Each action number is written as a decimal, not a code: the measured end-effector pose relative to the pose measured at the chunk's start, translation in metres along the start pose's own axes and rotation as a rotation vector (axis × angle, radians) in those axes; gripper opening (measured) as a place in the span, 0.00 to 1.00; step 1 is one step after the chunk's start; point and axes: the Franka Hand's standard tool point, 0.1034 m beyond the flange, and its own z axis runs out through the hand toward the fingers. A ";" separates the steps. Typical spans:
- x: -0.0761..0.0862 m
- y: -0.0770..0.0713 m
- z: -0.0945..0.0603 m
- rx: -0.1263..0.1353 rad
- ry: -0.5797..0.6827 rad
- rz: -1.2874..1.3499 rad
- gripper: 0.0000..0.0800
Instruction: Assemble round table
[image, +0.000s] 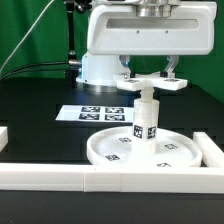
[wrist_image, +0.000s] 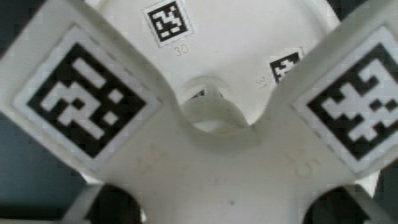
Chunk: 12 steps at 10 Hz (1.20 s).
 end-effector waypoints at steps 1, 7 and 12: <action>0.002 0.000 0.000 -0.002 0.012 -0.002 0.55; 0.002 0.002 0.020 -0.017 -0.006 -0.030 0.55; 0.006 0.005 0.023 -0.021 0.031 -0.042 0.55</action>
Offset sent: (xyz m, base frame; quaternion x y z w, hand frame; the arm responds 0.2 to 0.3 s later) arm 0.0100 0.0090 -0.0139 -0.0170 -0.0273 -0.0566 0.9979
